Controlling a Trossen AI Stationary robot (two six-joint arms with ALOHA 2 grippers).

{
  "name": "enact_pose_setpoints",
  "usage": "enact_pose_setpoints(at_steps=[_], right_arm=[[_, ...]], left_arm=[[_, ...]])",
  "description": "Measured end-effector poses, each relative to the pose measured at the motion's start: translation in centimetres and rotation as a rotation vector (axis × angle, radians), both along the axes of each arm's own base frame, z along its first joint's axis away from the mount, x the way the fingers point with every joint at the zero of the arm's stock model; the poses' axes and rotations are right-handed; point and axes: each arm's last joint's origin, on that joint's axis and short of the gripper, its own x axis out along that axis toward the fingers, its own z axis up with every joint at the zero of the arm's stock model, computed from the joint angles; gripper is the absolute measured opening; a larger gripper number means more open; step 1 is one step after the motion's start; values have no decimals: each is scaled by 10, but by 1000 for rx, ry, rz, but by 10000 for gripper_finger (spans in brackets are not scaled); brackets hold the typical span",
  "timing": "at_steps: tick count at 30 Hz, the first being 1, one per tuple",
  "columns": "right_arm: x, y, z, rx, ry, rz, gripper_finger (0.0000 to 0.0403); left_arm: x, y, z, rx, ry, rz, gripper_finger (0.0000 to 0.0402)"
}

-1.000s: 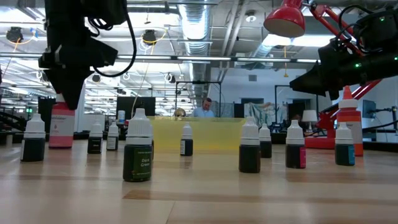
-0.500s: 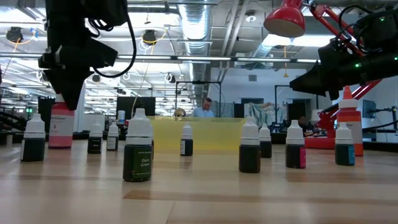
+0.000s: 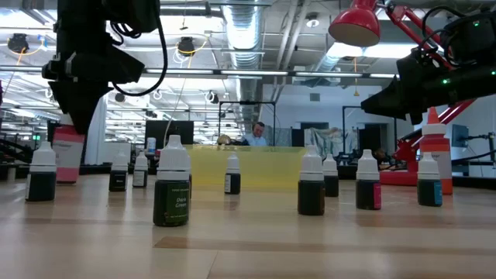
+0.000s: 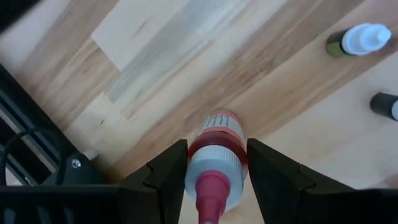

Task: Pick & Place food coloring
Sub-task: Put the large purple food coloring in the bin

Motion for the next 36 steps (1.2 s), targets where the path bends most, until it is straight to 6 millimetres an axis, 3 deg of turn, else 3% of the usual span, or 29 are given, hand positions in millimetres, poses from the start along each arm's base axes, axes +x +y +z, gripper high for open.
enact_pose_setpoints(at_steps=[36], right_arm=[[0, 0, 0, 0, 0, 0, 127]], left_arm=[[-1, 2, -2, 68, -20, 16, 161]])
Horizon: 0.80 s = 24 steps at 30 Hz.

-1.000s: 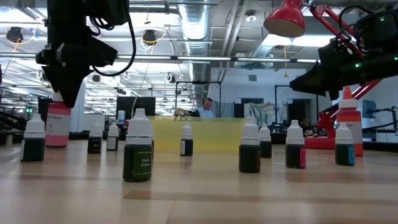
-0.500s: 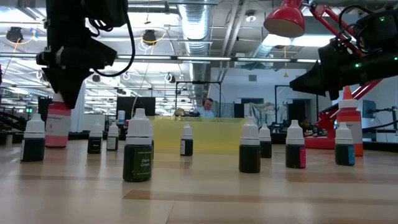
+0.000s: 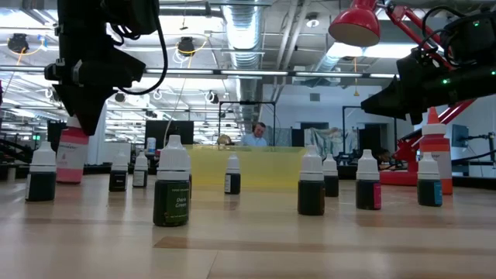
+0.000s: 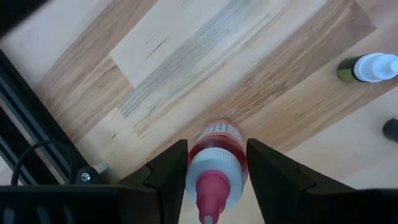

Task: Pick & Place food coloring
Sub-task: Put the large purple food coloring in the bin

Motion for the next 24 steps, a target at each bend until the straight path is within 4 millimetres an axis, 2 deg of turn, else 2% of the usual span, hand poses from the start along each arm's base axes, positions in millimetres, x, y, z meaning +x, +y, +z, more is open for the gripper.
enact_pose_setpoints(at_steps=[10, 16, 24], right_arm=[[0, 0, 0, 0, 0, 0, 127], [0, 0, 0, 0, 0, 0, 127], [0, 0, 0, 0, 0, 0, 127]], left_arm=[[-1, 0, 1, 3, 19, -10, 216], [-6, -4, 16, 52, 67, -1, 215], [-11, -12, 12, 47, 87, 26, 212]])
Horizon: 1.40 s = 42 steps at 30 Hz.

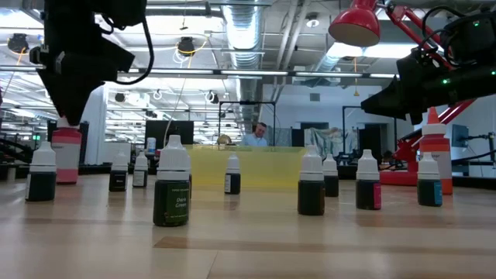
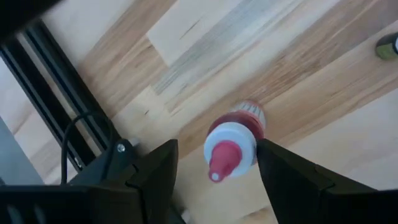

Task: Pick & Place food coloring
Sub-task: Put the large purple food coloring in the bin

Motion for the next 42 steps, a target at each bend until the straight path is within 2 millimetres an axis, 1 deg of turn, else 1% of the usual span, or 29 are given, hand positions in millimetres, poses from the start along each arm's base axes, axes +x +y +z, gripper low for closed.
enact_pose_setpoints(at_steps=[7, 12, 15, 22, 27, 29, 35, 38, 42], right_arm=[[0, 0, 0, 0, 0, 0, 127], [0, 0, 0, 0, 0, 1, 127], [0, 0, 0, 0, 0, 0, 127], [0, 0, 0, 0, 0, 0, 127], [0, 0, 0, 0, 0, 0, 127], [0, 0, 0, 0, 0, 0, 127], [0, 0, 0, 0, 0, 0, 127], [0, 0, 0, 0, 0, 0, 127], [0, 0, 0, 0, 0, 1, 127]], left_arm=[[-2, -1, -10, -20, -5, 3, 212], [-2, -1, -11, -20, -9, -2, 207], [-1, -2, -11, -20, -10, -19, 187], [0, -1, -11, -14, -19, -26, 108], [2, -1, -8, -6, -25, -37, 105], [6, -1, -2, 3, -48, -61, 105], [28, 8, 33, 98, -178, -167, 115], [41, 21, 50, 165, -256, -212, 109], [60, 47, 66, 219, -350, -308, 109]])
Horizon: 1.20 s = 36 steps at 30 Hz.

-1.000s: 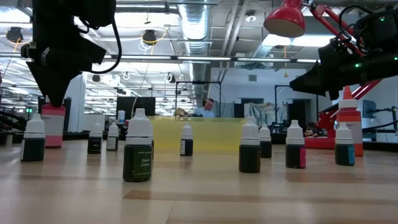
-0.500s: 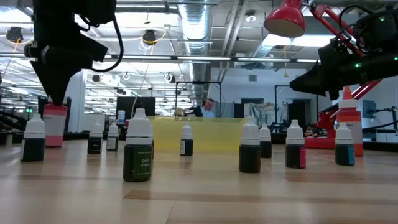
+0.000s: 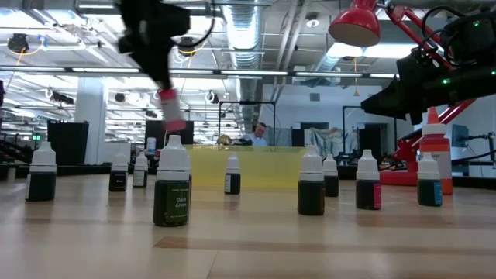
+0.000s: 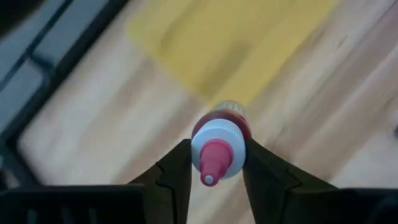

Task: Pick & Place food coloring
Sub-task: Put the large purple food coloring in the bin

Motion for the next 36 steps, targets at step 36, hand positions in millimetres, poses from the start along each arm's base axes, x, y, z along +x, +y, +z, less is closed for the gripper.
enact_pose_setpoints(at_steps=[36], right_arm=[[0, 0, 0, 0, 0, 0, 127]], left_arm=[[66, 167, -59, -125, 205, -87, 116]])
